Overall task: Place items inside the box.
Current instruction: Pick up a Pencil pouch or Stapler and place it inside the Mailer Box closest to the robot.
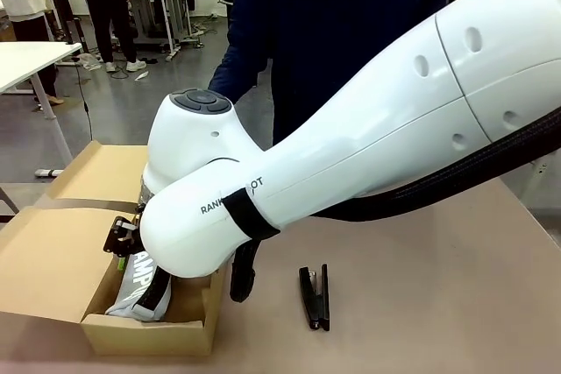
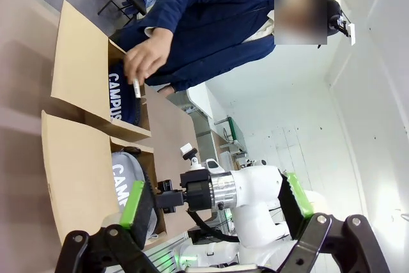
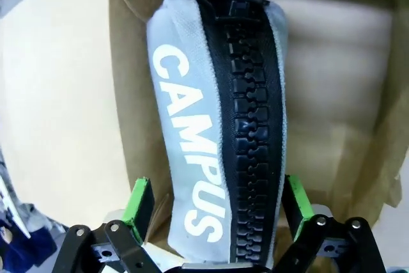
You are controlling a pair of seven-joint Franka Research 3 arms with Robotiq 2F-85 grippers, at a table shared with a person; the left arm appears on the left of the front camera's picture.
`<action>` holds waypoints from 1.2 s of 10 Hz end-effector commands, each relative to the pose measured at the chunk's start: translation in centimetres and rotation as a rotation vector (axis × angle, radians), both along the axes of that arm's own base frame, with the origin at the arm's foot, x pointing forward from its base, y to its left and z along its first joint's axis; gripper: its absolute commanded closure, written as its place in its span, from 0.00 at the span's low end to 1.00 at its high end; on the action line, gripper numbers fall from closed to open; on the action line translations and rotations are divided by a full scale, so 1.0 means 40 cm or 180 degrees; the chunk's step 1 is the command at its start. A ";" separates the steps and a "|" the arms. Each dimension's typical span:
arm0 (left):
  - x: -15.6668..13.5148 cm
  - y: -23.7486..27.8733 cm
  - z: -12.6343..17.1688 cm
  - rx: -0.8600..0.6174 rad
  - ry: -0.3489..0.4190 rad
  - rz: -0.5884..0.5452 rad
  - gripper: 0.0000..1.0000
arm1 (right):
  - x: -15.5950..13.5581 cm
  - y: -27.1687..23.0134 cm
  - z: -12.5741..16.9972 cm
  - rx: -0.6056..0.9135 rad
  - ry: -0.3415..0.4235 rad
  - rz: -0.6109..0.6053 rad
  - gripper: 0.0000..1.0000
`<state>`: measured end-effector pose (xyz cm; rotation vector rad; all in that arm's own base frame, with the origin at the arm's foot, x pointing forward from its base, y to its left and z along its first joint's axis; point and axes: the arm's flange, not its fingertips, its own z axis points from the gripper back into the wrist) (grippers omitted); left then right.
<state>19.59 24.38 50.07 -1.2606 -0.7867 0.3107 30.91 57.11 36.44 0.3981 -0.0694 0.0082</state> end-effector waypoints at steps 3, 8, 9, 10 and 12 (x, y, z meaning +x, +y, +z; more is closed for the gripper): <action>-0.001 0.000 0.006 -0.0022 -0.0102 0.0000 0.00 | -0.068 -0.181 0.186 0.0400 -0.0184 0.0399 0.00; -0.001 0.000 0.006 -0.0022 -0.0102 0.0000 0.00 | -0.307 -0.686 0.297 0.1724 -0.0100 0.1169 0.00; -0.001 0.000 0.006 -0.0022 -0.0102 0.0000 0.00 | -0.328 -0.731 0.261 0.2117 -0.0134 0.1523 0.00; -0.001 0.000 0.006 -0.0022 -0.0102 0.0000 0.00 | -0.292 -0.704 0.219 0.2076 -0.0159 0.0758 0.00; -0.001 0.000 0.006 -0.0022 -0.0102 0.0000 0.00 | -0.322 -0.623 0.351 0.1799 -0.0172 0.1073 0.00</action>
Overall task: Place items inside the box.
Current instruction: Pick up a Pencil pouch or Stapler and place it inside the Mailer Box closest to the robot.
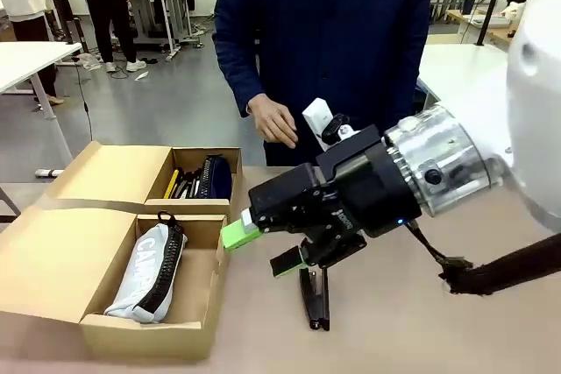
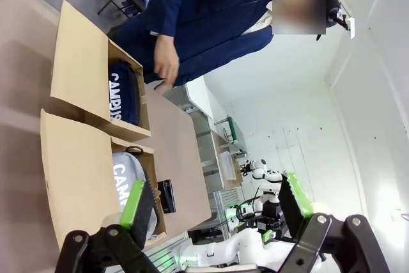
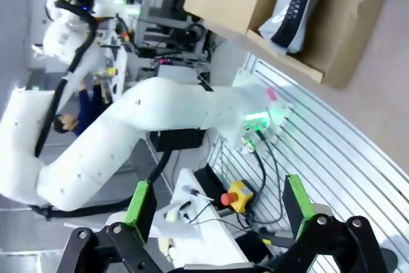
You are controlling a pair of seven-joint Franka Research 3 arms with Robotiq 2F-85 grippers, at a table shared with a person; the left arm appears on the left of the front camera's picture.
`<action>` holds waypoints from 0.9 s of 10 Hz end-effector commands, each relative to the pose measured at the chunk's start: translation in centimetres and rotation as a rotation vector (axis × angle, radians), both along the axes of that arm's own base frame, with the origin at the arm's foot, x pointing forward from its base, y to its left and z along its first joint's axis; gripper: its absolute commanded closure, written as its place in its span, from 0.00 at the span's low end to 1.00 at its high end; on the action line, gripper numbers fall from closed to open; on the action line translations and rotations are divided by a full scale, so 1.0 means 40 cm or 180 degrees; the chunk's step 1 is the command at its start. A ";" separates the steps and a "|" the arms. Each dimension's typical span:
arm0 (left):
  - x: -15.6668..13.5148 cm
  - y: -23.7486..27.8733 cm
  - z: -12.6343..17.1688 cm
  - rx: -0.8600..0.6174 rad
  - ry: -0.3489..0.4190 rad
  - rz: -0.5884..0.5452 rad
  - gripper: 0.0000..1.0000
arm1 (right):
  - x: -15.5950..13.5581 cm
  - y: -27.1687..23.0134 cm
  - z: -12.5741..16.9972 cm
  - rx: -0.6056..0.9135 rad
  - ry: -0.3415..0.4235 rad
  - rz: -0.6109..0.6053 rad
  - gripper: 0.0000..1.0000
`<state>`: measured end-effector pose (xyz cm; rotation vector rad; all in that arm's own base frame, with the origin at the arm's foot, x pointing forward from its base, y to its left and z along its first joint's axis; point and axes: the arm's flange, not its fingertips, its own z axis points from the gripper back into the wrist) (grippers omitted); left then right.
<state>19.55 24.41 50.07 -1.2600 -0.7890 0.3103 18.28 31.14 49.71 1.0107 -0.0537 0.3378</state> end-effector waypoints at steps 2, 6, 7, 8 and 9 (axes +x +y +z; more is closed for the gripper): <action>0.000 -0.001 0.006 -0.0024 -0.0097 -0.0003 0.00 | 0.000 0.000 0.000 0.0000 0.0000 0.0000 0.00; 0.000 -0.001 0.006 -0.0024 -0.0097 -0.0003 0.00 | 0.182 -0.282 0.043 0.0371 0.0251 -0.0196 0.00; 0.000 -0.001 0.006 -0.0024 -0.0097 -0.0003 0.00 | 0.213 -0.381 0.025 0.0455 0.0398 -0.0218 0.00; 0.000 -0.001 0.006 -0.0024 -0.0097 -0.0003 0.00 | 0.215 -0.481 0.002 0.0551 0.0524 -0.0184 0.00; 0.000 -0.001 0.006 -0.0024 -0.0097 -0.0003 0.00 | 0.192 -0.591 -0.019 0.0621 0.0535 -0.0086 0.00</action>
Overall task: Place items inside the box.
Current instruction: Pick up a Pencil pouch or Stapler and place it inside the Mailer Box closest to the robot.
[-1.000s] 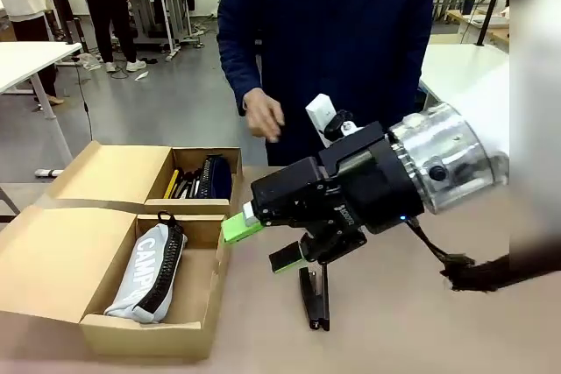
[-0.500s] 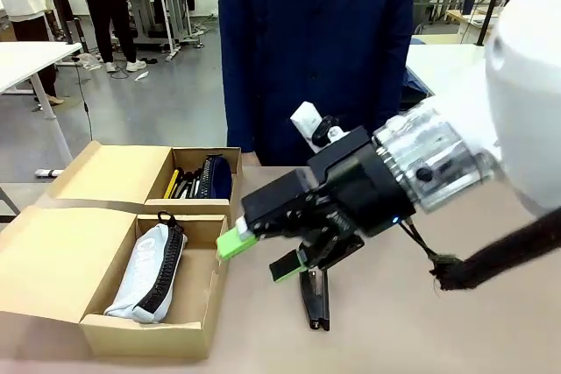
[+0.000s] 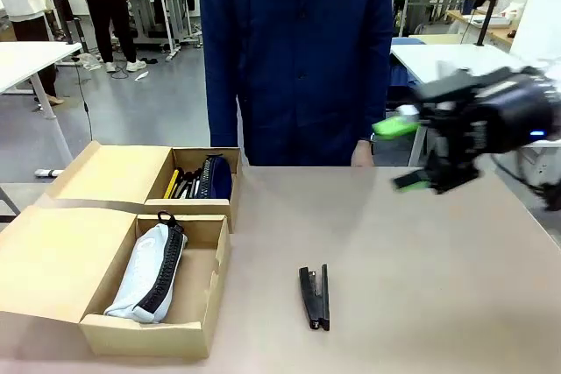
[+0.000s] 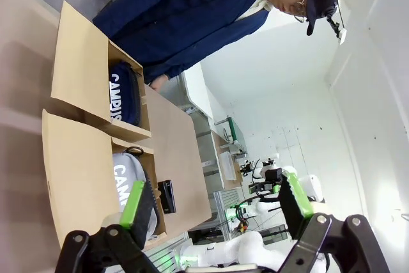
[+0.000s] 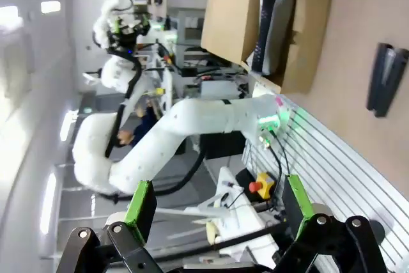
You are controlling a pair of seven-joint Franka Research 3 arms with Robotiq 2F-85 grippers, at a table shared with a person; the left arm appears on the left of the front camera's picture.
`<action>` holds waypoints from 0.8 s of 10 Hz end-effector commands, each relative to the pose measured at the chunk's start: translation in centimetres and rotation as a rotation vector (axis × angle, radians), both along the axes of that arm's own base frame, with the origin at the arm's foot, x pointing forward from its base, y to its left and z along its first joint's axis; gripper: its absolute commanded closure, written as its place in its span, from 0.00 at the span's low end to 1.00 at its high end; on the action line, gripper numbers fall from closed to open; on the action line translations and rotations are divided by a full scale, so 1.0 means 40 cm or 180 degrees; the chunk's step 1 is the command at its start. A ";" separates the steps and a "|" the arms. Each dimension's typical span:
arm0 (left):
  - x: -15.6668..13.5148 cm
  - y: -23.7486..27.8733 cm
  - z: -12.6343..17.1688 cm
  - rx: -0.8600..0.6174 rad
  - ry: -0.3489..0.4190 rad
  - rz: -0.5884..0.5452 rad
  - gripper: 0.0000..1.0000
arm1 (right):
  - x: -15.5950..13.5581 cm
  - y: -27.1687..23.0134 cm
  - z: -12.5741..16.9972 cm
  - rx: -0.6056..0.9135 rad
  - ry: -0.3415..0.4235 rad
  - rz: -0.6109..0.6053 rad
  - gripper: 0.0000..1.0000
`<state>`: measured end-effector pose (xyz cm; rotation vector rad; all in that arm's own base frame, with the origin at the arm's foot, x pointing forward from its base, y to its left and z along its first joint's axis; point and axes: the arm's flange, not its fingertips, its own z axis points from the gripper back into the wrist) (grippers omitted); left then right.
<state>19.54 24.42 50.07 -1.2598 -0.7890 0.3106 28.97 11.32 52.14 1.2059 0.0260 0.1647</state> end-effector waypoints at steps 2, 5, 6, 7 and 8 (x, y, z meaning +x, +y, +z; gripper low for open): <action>0.000 -0.001 0.006 -0.0025 -0.0097 -0.0004 0.00 | -0.180 -0.357 -0.127 0.0363 -0.0093 -0.0421 0.00; 0.000 -0.001 0.006 -0.0025 -0.0097 -0.0004 0.00 | -0.403 -0.649 -0.271 0.0800 0.0172 -0.1850 0.00; 0.000 -0.001 0.006 -0.0025 -0.0097 -0.0004 0.00 | -0.452 -0.666 -0.334 0.0987 0.0106 -0.2110 0.00; 0.000 -0.001 0.006 -0.0025 -0.0097 -0.0004 0.00 | -0.449 -0.621 -0.359 0.1034 -0.0034 -0.2157 0.00; 0.000 -0.001 0.006 -0.0025 -0.0097 -0.0004 0.00 | -0.362 -0.818 -0.151 0.0786 0.0245 -0.1917 0.00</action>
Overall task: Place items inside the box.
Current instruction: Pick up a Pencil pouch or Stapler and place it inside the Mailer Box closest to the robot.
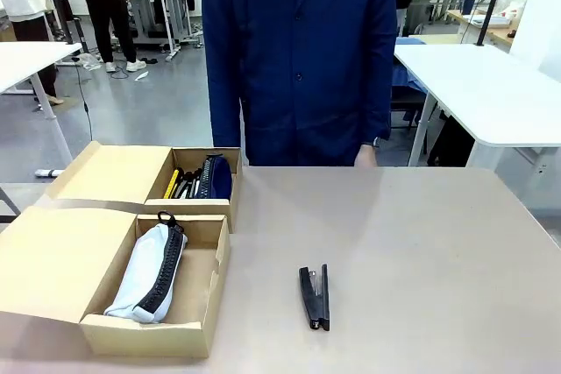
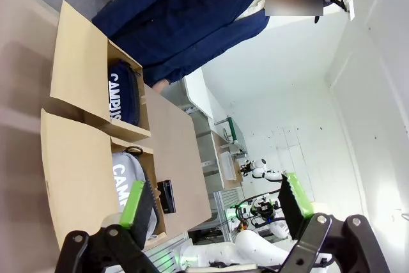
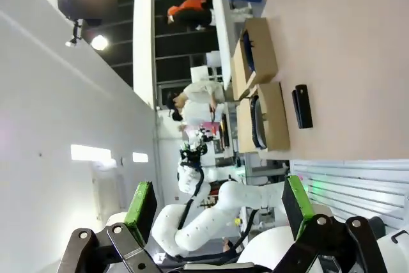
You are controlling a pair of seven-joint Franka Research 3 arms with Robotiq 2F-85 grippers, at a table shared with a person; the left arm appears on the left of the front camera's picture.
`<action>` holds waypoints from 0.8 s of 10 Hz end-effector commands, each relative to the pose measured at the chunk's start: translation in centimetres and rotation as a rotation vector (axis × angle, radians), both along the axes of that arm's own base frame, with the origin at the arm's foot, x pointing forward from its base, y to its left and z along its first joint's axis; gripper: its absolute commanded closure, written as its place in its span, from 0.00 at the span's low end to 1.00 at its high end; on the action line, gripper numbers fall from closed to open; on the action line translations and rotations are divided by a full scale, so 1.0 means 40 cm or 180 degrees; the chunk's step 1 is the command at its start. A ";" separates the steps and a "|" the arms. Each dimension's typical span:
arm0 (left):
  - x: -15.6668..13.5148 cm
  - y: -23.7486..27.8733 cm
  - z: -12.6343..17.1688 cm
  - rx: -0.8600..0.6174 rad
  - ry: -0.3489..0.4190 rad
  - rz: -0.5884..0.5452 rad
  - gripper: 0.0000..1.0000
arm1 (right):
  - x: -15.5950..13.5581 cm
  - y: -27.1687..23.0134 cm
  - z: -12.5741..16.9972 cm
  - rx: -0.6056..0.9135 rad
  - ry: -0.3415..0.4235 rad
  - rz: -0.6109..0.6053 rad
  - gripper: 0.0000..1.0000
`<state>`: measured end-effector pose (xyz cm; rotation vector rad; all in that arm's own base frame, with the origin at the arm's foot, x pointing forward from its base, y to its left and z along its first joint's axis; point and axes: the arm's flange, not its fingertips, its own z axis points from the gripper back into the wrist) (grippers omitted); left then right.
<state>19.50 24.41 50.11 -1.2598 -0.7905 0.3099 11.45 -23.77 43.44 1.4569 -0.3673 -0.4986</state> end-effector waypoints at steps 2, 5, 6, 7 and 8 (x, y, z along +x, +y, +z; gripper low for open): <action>0.002 -0.001 0.005 -0.0025 -0.0092 -0.0005 0.00 | 0.076 0.059 0.067 -0.0164 0.0040 0.0310 0.00; 0.002 -0.001 0.005 -0.0025 -0.0092 -0.0005 0.00 | 0.076 0.059 0.067 -0.0164 0.0040 0.0310 0.00; 0.002 -0.001 0.005 -0.0025 -0.0092 -0.0005 0.00 | 0.076 0.059 0.067 -0.0164 0.0040 0.0310 0.00; 0.002 -0.001 0.005 -0.0025 -0.0092 -0.0005 0.00 | 0.076 0.059 0.067 -0.0164 0.0040 0.0310 0.00; 0.002 -0.001 0.005 -0.0025 -0.0092 -0.0005 0.00 | 0.076 0.059 0.067 -0.0164 0.0040 0.0310 0.00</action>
